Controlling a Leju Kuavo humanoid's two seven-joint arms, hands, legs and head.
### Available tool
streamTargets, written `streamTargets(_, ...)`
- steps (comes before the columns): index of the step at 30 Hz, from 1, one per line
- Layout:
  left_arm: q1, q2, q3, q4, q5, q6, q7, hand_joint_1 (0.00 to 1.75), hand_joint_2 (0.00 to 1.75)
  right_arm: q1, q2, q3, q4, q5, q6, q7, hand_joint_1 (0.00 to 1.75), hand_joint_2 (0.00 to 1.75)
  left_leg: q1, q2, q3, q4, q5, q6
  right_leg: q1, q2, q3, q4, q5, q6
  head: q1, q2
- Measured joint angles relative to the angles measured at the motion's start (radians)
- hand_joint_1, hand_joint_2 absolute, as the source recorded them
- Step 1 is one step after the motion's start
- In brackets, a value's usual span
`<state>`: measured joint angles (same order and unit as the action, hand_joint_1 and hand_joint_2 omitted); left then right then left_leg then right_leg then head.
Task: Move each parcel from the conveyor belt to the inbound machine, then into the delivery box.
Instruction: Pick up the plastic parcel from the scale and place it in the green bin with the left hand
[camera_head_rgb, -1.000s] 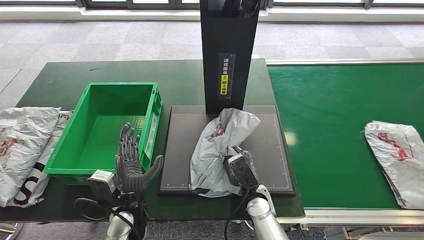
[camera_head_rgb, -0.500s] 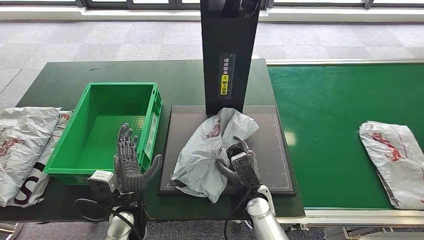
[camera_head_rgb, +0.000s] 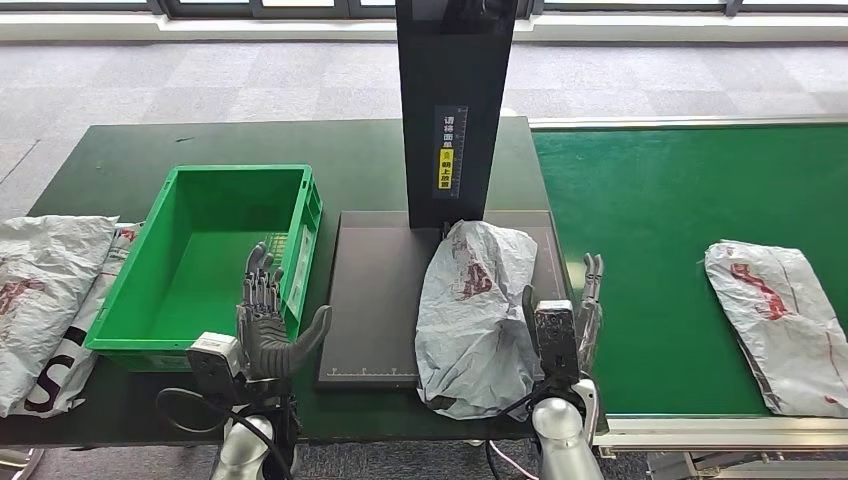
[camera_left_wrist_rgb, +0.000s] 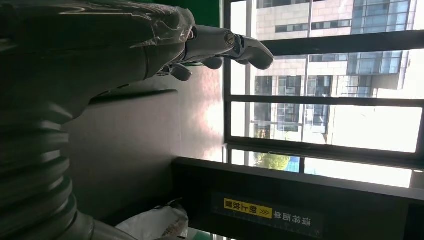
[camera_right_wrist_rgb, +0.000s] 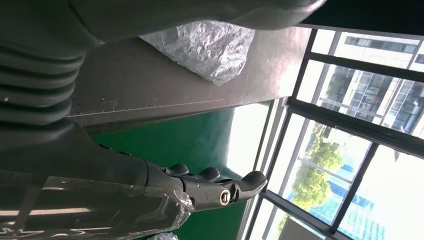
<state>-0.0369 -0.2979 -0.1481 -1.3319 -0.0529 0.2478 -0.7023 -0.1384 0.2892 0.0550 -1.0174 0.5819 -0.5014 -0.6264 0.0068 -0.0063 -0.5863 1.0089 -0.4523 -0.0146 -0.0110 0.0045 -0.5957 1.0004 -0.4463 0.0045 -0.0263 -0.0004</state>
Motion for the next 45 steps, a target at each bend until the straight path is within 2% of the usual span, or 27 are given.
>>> streamTargets(4,-0.005,0.001,-0.003,0.011,-0.015,0.018,0.000,0.00,1.75,0.003,0.000,-0.008,-0.009,0.007,-0.014,-0.011,0.00,0.00,0.000,0.000,0.000,0.000,0.000,0.000,0.000,0.000,0.000,0.000,0.000,0.000,0.000,0.000)
streamTargets(7,-0.029,0.005,-0.019,0.063,-0.063,0.090,0.000,0.00,1.75,0.011,0.000,-0.016,-0.038,-0.006,-0.047,-0.037,0.00,0.00,0.000,0.000,0.000,0.000,0.000,0.000,-0.001,-0.001,0.000,0.000,0.000,0.000,0.000,0.000)
streamTargets(11,-0.142,0.005,-0.084,0.263,-0.169,0.242,0.002,0.00,1.75,0.028,0.002,-0.019,-0.127,-0.049,-0.098,-0.069,0.00,1.75,0.000,-0.001,-0.001,0.000,0.001,0.001,-0.001,-0.001,0.000,0.000,0.002,0.001,0.000,0.000)
streamTargets(13,-0.217,-0.003,-0.128,0.367,-0.205,0.245,0.002,0.00,1.75,0.034,0.002,-0.016,-0.173,-0.072,-0.119,-0.072,0.00,1.75,-0.001,-0.001,-0.001,0.001,0.002,0.002,-0.001,-0.001,0.000,0.000,0.003,0.001,0.000,0.000)
streamTargets(16,-0.299,-0.020,-0.186,0.482,-0.233,0.202,0.001,0.00,1.75,0.040,0.000,0.003,-0.239,-0.106,-0.162,-0.073,0.00,1.75,-0.002,0.001,-0.001,0.001,0.002,0.003,-0.002,0.000,-0.001,0.000,0.004,0.002,0.000,0.000)
streamTargets(23,-0.374,-0.042,-0.235,0.597,-0.256,0.183,0.001,0.00,1.75,0.052,-0.004,0.027,-0.322,-0.129,-0.188,-0.073,0.00,1.75,-0.002,0.002,-0.002,0.001,0.003,0.002,-0.003,0.001,-0.003,0.000,0.005,0.001,0.000,0.000)
streamTargets(26,-0.418,-0.060,-0.293,0.644,-0.245,0.179,0.022,0.00,1.75,0.062,-0.004,0.040,-0.396,-0.133,-0.196,-0.073,0.00,1.75,-0.002,0.001,-0.003,0.001,0.003,0.002,-0.003,0.000,-0.003,0.000,0.005,0.002,0.000,0.000)
streamTargets(34,-0.547,-0.081,-0.683,0.669,-0.018,0.176,0.230,0.00,1.75,0.079,-0.002,0.048,-0.559,-0.133,-0.197,-0.074,0.00,1.75,-0.003,0.000,-0.003,0.001,0.003,0.003,-0.004,0.000,-0.003,0.000,0.005,0.002,0.000,0.000)
streamTargets(39,-0.594,-0.082,-0.901,0.713,-0.056,0.148,0.448,0.00,1.75,0.085,-0.002,0.048,-0.600,-0.134,-0.197,-0.074,0.00,1.75,-0.003,0.000,-0.003,0.001,0.003,0.003,-0.004,0.000,-0.003,0.000,0.005,0.002,0.000,0.000)
streamTargets(45,-0.608,-0.081,-1.070,0.780,-0.132,0.091,0.579,0.00,1.75,0.088,-0.003,0.047,-0.627,-0.148,-0.197,-0.073,0.00,1.75,-0.003,0.001,-0.003,0.000,0.003,0.003,-0.004,0.000,-0.003,0.000,0.005,0.002,0.000,0.000)
